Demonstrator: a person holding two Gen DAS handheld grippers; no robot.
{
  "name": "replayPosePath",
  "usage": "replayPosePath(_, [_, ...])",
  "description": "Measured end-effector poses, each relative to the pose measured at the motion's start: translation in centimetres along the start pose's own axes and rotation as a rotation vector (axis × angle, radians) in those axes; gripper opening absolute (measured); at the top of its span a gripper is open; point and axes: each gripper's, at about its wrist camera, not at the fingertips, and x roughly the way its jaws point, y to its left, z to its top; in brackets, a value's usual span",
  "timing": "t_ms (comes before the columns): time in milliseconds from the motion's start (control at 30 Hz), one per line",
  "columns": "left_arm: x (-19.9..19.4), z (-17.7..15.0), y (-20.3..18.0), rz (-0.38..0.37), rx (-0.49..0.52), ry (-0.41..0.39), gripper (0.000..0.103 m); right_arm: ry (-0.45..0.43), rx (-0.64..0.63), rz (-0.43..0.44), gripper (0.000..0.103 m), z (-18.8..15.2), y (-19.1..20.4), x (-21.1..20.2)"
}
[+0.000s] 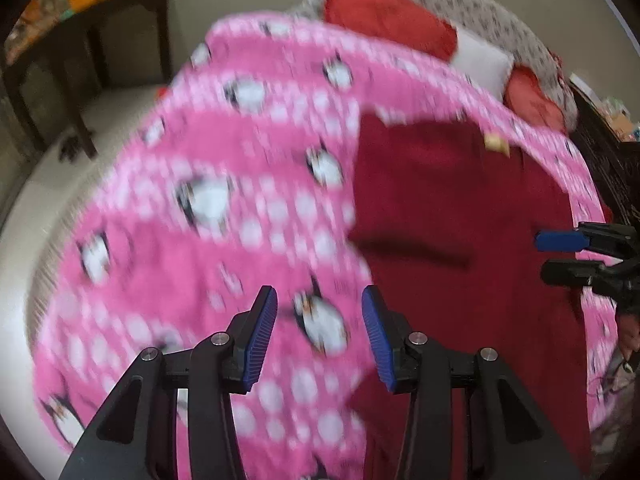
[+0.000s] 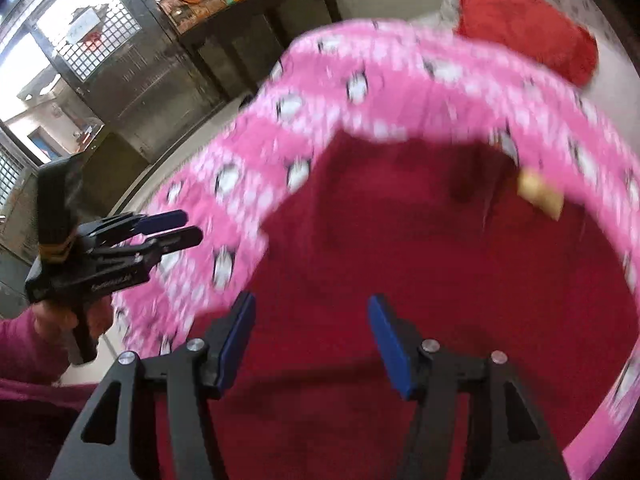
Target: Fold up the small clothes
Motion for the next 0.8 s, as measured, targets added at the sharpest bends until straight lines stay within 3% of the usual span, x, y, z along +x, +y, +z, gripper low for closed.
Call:
replayPosePath(100, [0.8,-2.1,-0.4,-0.054,0.030,0.081,0.024,-0.013,0.066,-0.020,0.063,-3.3,-1.1,-1.0])
replayPosePath(333, [3.0,-3.8,-2.0,-0.037,0.117,0.155,0.023,-0.081,0.239,-0.037,0.063,-8.5,-4.1,-3.9])
replayPosePath(433, [3.0,-3.6,-2.3,-0.089,0.125,0.180,0.000,-0.118,0.288,-0.035,0.063,-9.5,-5.0,-5.1])
replayPosePath(600, [1.5,-3.8,-4.1,-0.098,0.231,0.163,0.001,-0.178,0.354,-0.024,0.063,-10.8,-6.1,-7.0])
replayPosePath(667, [1.7,-3.8,-4.4,-0.118,0.231,0.186,0.012,-0.190,0.382,-0.002,0.064,-11.2,-6.4,-7.2])
replayPosePath(800, [3.2,-3.9,-4.6,-0.064,0.224,0.221,0.019,-0.196,0.423,0.005,0.064,-11.6,-6.9,-7.0])
